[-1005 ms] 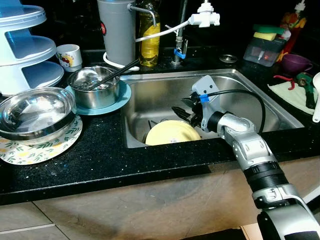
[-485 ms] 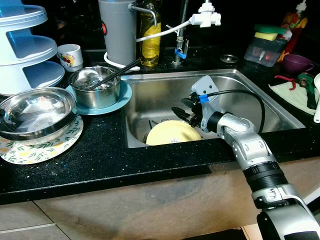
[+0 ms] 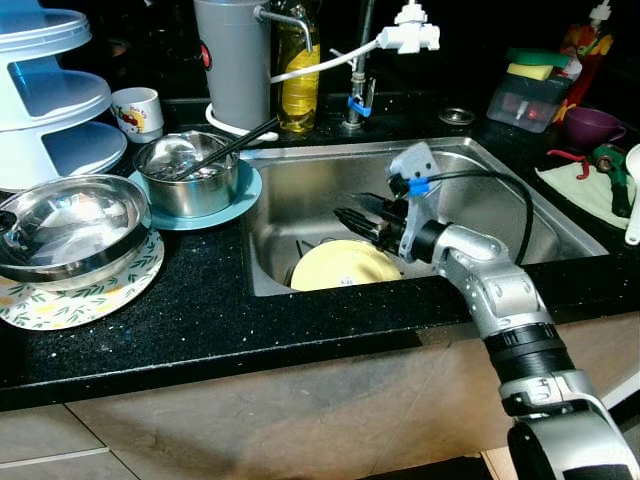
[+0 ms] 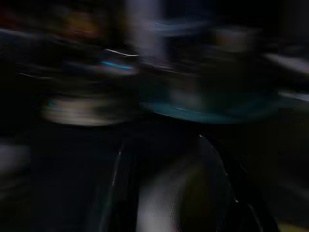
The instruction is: Kitchen organization
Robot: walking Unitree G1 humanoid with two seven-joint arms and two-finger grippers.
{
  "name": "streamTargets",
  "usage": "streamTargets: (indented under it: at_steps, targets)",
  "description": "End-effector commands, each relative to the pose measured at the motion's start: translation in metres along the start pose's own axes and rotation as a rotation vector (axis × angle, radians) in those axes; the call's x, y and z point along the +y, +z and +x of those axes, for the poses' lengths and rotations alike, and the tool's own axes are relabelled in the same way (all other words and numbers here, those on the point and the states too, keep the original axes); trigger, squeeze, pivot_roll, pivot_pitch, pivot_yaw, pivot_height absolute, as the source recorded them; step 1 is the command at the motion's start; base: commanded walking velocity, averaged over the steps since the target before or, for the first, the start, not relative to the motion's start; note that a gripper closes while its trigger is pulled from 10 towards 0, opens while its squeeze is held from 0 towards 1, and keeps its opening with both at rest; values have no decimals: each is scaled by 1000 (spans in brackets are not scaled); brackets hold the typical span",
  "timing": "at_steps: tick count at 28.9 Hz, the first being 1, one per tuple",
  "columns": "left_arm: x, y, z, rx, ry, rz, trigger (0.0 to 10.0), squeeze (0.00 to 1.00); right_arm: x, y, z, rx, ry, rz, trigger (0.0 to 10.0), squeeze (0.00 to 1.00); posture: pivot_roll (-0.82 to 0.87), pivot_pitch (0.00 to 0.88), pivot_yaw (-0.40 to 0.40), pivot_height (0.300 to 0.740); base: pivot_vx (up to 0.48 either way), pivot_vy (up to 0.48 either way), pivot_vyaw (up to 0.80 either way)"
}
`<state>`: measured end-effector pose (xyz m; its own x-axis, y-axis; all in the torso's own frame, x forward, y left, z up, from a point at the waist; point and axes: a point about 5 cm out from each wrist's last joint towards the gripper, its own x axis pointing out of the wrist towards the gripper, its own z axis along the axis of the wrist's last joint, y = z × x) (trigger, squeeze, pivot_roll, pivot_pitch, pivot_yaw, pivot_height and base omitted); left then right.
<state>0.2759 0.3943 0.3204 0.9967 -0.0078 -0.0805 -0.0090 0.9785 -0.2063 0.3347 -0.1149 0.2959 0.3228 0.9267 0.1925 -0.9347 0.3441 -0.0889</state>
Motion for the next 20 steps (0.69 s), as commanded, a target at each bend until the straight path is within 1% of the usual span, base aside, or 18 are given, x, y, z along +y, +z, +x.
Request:
streamTargets:
  at_steps: [1,6,11,16,18,20]
  targets:
    - [3,-6,1,14,7,-17,0,0,15,7,2,-36,136,31,10000,0,38,200,-18,740,0,0,0]
    - [3,-5,1,17,1,-24,0,0,17,-1,4,19,138,-13,10000,0,38,201,-15,740,0,0,0]
    - [3,-3,0,10,5,-28,0,0,17,-1,3,27,135,-10,10000,0,38,199,-14,740,0,0,0]
    - [4,-1,0,0,21,-34,0,0,21,2,-1,31,139,14,10000,0,38,199,-14,740,0,0,0]
    - [4,3,0,-31,27,-39,0,0,21,2,-1,31,137,13,10000,0,38,199,-14,740,0,0,0]
    - [1,13,-1,-92,10,-50,0,0,21,3,-2,25,136,13,10000,0,39,199,-12,740,0,0,0]
